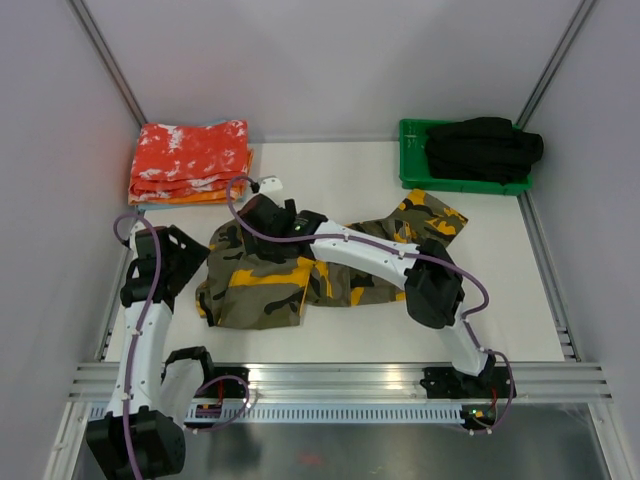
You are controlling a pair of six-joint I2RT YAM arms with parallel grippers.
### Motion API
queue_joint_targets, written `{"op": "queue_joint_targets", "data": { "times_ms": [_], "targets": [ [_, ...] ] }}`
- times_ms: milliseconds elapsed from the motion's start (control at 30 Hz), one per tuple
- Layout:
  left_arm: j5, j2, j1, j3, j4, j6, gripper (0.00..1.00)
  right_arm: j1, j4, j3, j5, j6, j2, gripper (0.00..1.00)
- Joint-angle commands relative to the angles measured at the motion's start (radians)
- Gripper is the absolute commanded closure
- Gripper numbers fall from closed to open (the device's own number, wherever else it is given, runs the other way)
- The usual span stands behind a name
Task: Fold and stack the trousers
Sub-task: Flatten the trousers out
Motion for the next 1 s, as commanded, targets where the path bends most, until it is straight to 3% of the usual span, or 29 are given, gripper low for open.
{"op": "queue_joint_targets", "data": {
  "times_ms": [0,233,367,400,467,500,600,833,967],
  "targets": [
    [0.012,-0.003,0.007,-0.001,0.032,0.046,0.19,0.003,-0.046,0.124,0.025,0.014,0.079,0.11],
    [-0.002,-0.001,0.007,0.006,0.03,0.065,0.18,0.002,-0.049,0.156,0.062,0.016,0.149,0.09],
    [0.0,0.005,0.007,0.013,0.03,0.077,0.18,0.0,-0.035,0.161,0.071,0.021,0.165,0.22],
    [-0.006,0.005,0.007,0.017,0.029,0.079,0.18,0.0,-0.035,0.161,0.076,0.018,0.166,0.35],
    [-0.014,0.006,0.007,0.025,0.021,0.088,0.18,-0.001,-0.04,0.159,0.094,0.011,0.163,0.51],
    [-0.015,0.005,0.007,0.026,0.021,0.089,0.18,-0.001,-0.043,0.159,0.103,0.008,0.159,0.73],
    [-0.012,0.008,0.007,0.026,0.023,0.089,0.18,-0.001,-0.049,0.153,0.12,-0.004,0.143,1.0],
    [0.026,0.016,0.007,0.033,0.04,0.088,0.18,-0.003,-0.077,0.074,0.197,-0.035,0.004,1.0],
    [0.043,0.029,0.007,0.045,0.063,0.095,0.18,-0.033,-0.1,-0.139,0.238,-0.021,-0.233,1.0]
  ]
}}
